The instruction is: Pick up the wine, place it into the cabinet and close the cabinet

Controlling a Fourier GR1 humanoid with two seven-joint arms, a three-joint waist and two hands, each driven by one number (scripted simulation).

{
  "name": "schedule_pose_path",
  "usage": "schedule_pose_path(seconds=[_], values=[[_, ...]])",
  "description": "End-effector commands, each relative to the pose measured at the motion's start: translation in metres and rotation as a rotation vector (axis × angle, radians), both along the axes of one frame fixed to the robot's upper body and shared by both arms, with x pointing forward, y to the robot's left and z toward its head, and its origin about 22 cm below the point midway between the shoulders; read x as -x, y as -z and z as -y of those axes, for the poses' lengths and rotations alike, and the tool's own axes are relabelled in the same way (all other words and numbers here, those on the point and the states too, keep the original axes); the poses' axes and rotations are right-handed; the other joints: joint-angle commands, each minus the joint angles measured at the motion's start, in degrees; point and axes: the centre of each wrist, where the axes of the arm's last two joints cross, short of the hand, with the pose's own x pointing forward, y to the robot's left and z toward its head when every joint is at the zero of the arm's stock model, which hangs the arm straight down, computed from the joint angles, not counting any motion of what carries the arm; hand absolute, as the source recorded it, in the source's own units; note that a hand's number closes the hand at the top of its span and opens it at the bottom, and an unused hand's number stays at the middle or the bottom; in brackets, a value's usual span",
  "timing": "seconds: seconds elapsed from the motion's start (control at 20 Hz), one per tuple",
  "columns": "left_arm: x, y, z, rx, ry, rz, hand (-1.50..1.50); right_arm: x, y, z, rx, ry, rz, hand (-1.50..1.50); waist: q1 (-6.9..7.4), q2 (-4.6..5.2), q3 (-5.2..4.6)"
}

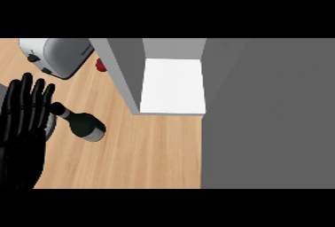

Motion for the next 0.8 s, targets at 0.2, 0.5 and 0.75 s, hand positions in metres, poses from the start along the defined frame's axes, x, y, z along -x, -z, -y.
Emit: schedule_pose_path(seconds=[0.2, 0.5, 0.75], values=[[-0.027, -0.002, -0.037, 0.074, -0.189, 0.059, -1.50, 0.022, 0.002, 0.006, 0.035, -0.054, 0.019, -1.50, -0.56, -0.39, 1.87], [-0.012, -0.012, -0.024, 0.417, -0.125, -0.145, -1.50, 0.062, -0.008, -0.020, -0.072, -0.359, -0.189, -1.50, -0.90, -0.77, 1.88], [0.024, -0.049, -0.014, 0.423, -0.119, -0.169, -1.50, 0.091, -0.031, -0.013, -0.064, -0.346, -0.208, -1.50, -0.43, -0.68, 1.92]])
